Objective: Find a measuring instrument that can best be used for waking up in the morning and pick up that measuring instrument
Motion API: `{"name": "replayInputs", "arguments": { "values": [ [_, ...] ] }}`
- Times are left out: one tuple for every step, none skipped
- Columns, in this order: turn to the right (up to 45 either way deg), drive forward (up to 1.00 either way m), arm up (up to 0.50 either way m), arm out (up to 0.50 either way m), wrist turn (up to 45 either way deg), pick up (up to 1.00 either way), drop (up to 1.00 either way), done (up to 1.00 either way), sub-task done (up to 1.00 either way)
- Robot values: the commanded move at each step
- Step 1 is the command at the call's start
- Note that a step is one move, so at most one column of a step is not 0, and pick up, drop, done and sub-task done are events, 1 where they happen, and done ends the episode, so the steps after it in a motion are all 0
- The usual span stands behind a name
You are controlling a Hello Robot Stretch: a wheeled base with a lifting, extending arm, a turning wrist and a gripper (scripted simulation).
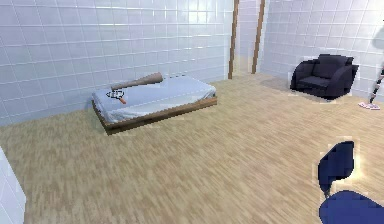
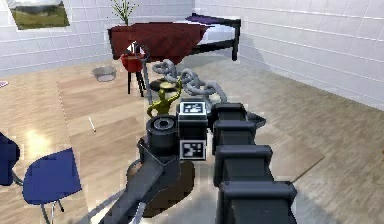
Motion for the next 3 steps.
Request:
{"name": "replayInputs", "arguments": {
  "values": [
    [0.0, 0.00, 0.00, 0.00, 45.0, 0.00, 0.00, 0.00, 0.00],
    [0.0, 0.00, 0.00, 0.00, 45.0, 0.00, 0.00, 0.00, 0.00],
    [0.0, 0.00, 0.00, 0.00, 6.0, 0.00, 0.00, 0.00, 0.00]
  ]
}}
